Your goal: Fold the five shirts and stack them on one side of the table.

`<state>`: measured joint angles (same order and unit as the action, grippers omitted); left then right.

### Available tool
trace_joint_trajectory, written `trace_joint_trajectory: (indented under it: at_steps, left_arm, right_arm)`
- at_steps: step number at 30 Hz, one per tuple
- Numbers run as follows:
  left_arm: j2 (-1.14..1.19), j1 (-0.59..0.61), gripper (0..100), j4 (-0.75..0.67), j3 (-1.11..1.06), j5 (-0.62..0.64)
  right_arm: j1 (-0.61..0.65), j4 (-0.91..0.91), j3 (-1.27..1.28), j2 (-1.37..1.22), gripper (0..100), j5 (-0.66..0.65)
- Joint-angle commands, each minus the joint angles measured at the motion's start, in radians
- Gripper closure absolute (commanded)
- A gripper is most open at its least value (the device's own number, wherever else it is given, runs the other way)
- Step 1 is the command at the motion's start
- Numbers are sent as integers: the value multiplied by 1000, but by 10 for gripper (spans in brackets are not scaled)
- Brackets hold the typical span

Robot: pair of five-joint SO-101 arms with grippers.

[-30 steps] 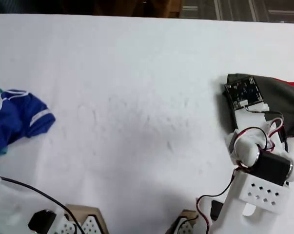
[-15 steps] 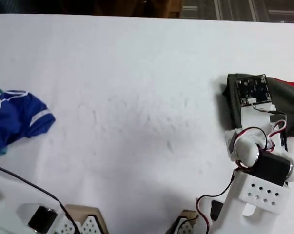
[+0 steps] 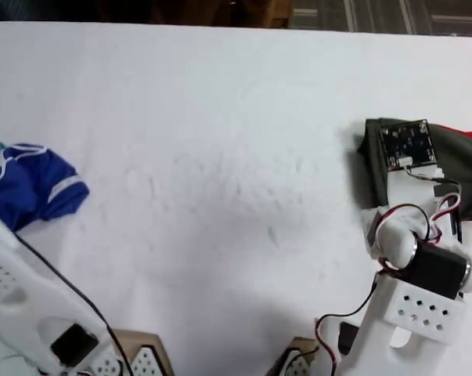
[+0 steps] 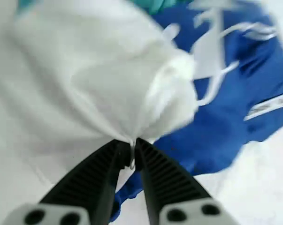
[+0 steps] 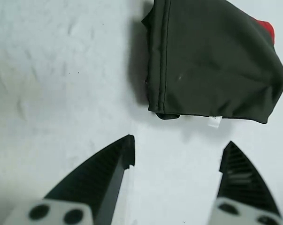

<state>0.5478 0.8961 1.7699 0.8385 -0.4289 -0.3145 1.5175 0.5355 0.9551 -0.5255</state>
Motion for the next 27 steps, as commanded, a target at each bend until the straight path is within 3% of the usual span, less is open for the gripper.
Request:
trace_joint_trajectory:
  at_steps: [1,8,18,20,27]
  left_arm:
    - [-219,-106,974,20,-28,12]
    - [-684,-382,974,18,-283,12]
    - [-1341,-991,974,2,-628,26]
    - [-1399,-1045,972,-28,-628,77]
    - [-1384,-1051,946,-120,-662,153]
  right_arm:
    - [-7,-12,-9,15,704,8]
    - [-7,-5,-6,15,704,9]
    - [-5,4,-5,15,704,15]
    - [-4,4,-5,15,704,15]
    - [-2,4,-5,15,704,15]
